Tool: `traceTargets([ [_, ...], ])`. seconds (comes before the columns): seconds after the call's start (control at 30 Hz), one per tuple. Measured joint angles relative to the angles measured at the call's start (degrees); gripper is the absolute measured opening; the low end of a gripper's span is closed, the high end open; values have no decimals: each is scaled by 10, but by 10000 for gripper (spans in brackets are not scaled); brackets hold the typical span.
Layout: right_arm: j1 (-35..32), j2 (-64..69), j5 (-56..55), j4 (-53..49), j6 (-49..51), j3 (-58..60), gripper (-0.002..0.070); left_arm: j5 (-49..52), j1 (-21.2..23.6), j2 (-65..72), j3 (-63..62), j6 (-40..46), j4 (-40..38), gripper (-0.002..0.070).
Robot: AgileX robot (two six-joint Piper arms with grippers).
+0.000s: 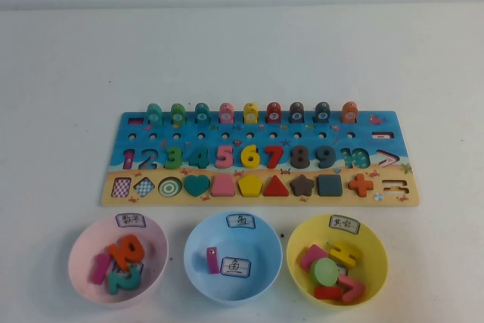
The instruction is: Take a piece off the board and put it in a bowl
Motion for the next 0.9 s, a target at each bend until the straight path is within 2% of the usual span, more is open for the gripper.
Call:
traceTargets([
  [0.2,0,149,107,-28,-29,-104,-18,0,0,0,0,0,0,-1],
  [0.67,2,428,244,-116,-29,-282,-18,0,0,0,0,0,0,-1],
  [0.77,28,472,251,-146,-15,-326,-18,0,0,0,0,0,0,-1],
  [0.9,84,531,257,-228,58,-383,-18,0,0,0,0,0,0,-1],
])
